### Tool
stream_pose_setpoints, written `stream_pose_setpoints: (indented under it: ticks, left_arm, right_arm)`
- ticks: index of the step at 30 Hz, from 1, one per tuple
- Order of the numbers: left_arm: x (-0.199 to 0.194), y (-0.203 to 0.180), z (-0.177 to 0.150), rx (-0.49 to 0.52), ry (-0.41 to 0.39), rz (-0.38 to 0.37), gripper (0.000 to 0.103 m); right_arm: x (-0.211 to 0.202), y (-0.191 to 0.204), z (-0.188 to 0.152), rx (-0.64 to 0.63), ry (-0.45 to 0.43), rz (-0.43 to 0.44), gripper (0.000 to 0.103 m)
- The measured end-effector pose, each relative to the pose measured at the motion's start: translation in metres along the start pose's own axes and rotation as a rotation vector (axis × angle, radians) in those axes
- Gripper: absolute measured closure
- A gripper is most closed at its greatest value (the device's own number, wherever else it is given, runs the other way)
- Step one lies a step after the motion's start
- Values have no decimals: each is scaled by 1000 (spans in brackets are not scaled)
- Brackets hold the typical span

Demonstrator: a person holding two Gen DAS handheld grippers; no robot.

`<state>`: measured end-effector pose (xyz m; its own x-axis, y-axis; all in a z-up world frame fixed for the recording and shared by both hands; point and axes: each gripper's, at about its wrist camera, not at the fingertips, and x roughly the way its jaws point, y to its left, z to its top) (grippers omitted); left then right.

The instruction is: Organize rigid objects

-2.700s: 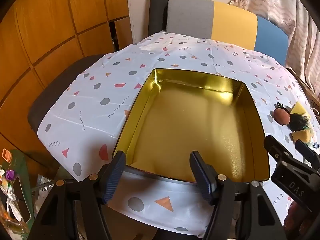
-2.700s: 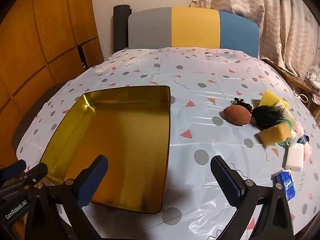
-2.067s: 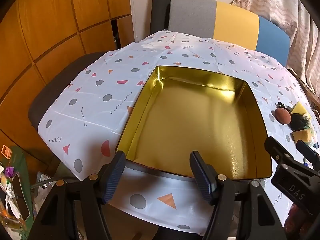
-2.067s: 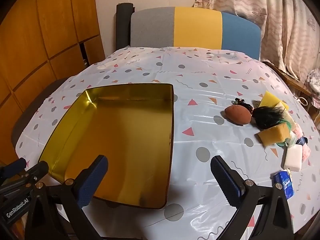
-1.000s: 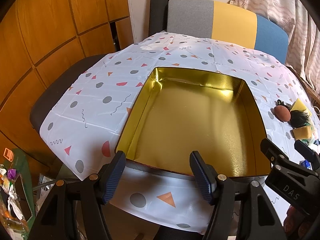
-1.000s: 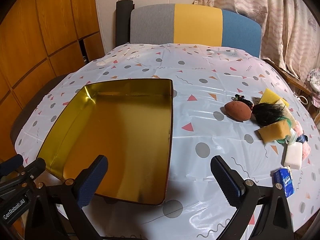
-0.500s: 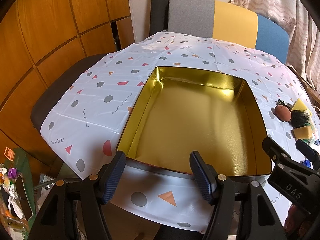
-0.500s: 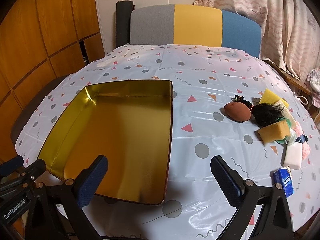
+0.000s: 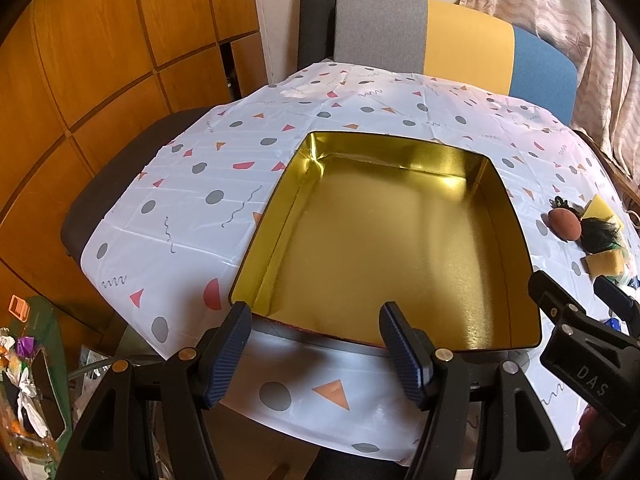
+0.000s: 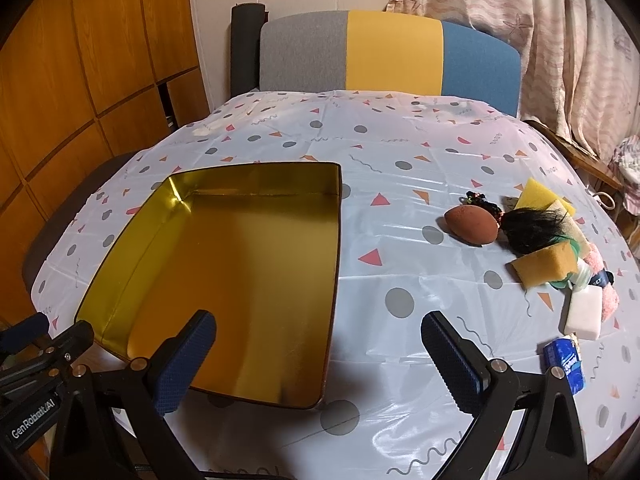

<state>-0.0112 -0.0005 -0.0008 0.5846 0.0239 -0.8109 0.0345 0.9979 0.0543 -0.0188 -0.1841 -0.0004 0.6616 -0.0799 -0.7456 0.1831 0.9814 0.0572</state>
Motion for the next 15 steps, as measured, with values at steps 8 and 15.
stream_pose_setpoints:
  ticks: [8,15]
  left_arm:
    - [0,-13,-1,26,6,-16,36]
    - [-1,-31,-4,64,8,-26,36]
  right_arm:
    - [-7,-23,-4,27,-5,-25,0]
    - [-11,-52,-10,84,1,-53,0]
